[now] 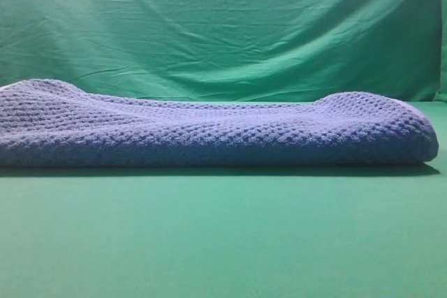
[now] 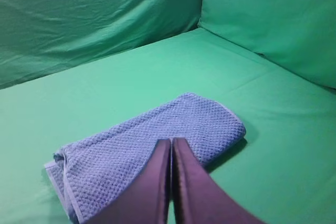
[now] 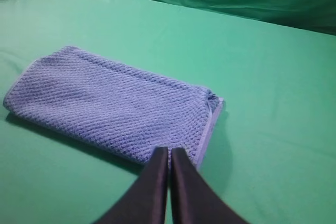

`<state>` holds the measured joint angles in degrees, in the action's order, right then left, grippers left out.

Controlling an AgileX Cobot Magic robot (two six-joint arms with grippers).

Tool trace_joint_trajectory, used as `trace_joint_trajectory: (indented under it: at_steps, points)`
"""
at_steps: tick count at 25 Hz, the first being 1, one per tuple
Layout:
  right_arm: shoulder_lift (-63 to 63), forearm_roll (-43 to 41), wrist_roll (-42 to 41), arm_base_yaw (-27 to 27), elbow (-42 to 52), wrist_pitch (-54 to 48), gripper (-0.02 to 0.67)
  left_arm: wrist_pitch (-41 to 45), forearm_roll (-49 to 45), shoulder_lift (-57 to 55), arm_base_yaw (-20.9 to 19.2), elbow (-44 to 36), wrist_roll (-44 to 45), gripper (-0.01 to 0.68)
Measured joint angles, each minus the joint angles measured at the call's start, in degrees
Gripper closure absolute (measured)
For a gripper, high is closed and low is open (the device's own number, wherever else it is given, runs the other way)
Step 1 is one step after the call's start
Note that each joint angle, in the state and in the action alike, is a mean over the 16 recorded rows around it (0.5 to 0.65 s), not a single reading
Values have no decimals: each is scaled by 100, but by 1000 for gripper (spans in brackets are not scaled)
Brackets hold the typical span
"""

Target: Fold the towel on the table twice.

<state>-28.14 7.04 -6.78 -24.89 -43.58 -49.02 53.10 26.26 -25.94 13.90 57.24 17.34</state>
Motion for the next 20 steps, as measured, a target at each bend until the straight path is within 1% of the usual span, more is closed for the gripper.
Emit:
trace_joint_trajectory:
  at_steps: [6,10,15,20]
  points:
    - [337,253,-227,0,578,308,649,-860,-56,1294,0,-1656,-180,673]
    - [550,408,-350,0,997,565,649,-1320,-126,1964,0,-2566,-297,673]
    - [875,583,-508,0,1556,910,649,-1754,-310,2473,0,-3412,-388,673]
    - [1123,717,-645,0,2027,1216,649,-2085,-599,2657,0,-4001,-435,673]
